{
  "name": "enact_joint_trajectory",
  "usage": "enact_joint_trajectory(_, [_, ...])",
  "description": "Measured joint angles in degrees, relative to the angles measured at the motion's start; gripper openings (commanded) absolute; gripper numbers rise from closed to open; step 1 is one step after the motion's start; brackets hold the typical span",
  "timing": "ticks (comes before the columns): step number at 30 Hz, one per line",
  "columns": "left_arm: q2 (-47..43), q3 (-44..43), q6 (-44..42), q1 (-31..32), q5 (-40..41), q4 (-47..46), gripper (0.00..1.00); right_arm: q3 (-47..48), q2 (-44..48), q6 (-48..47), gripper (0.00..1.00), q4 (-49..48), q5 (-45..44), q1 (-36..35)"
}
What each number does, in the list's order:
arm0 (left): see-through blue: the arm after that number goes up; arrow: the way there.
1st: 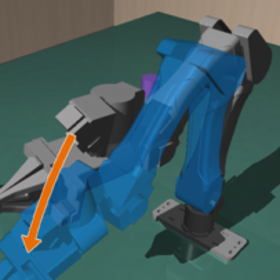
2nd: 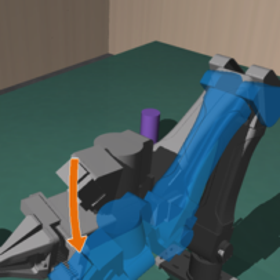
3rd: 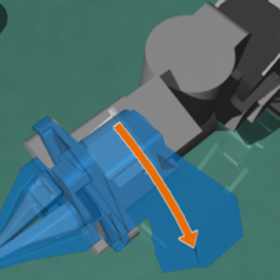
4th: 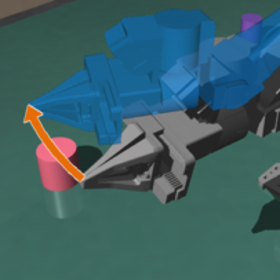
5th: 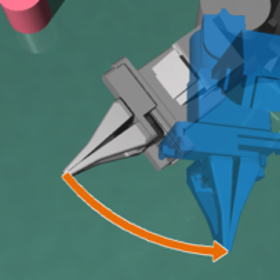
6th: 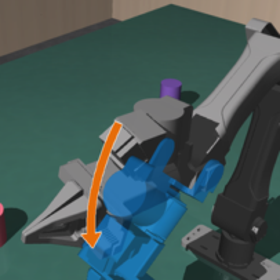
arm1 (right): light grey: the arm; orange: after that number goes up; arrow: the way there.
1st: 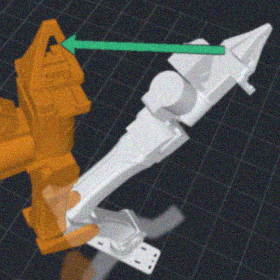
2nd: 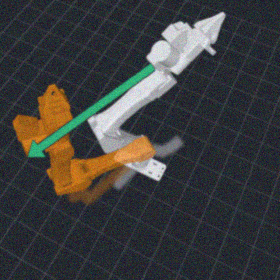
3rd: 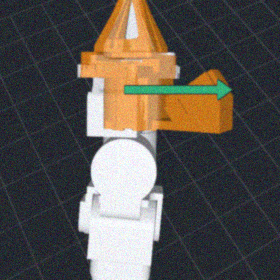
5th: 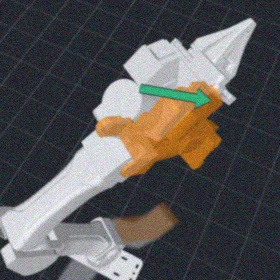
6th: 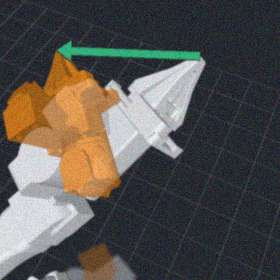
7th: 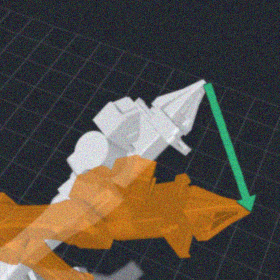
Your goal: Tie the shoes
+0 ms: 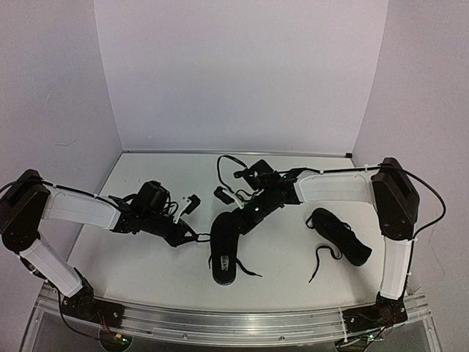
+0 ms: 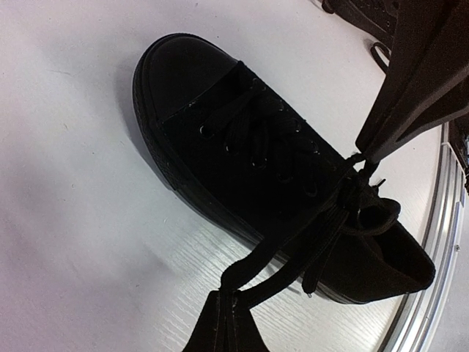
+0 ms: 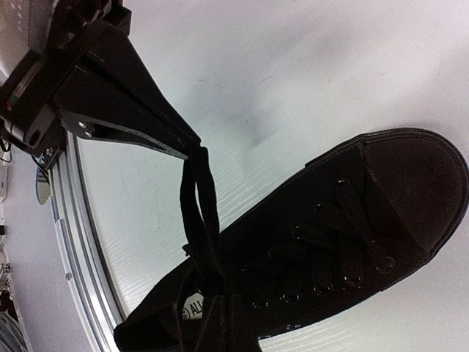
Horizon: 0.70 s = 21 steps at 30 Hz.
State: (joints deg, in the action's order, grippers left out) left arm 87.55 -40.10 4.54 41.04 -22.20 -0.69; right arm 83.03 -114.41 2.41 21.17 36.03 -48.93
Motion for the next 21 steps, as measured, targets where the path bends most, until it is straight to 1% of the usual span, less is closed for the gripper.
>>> enact_joint_trajectory(14, [-0.02, 0.09, -0.02, 0.0, 2.81, 0.68, 0.0, -6.2, 2.42, 3.73, 0.0, -6.55, 0.78, 1.14])
enact_joint_trajectory(21, [-0.02, 0.09, -0.02, 0.0, 3.38, 1.85, 0.0, -7.85, 2.86, 5.0, 0.0, -8.74, 0.92, 1.68])
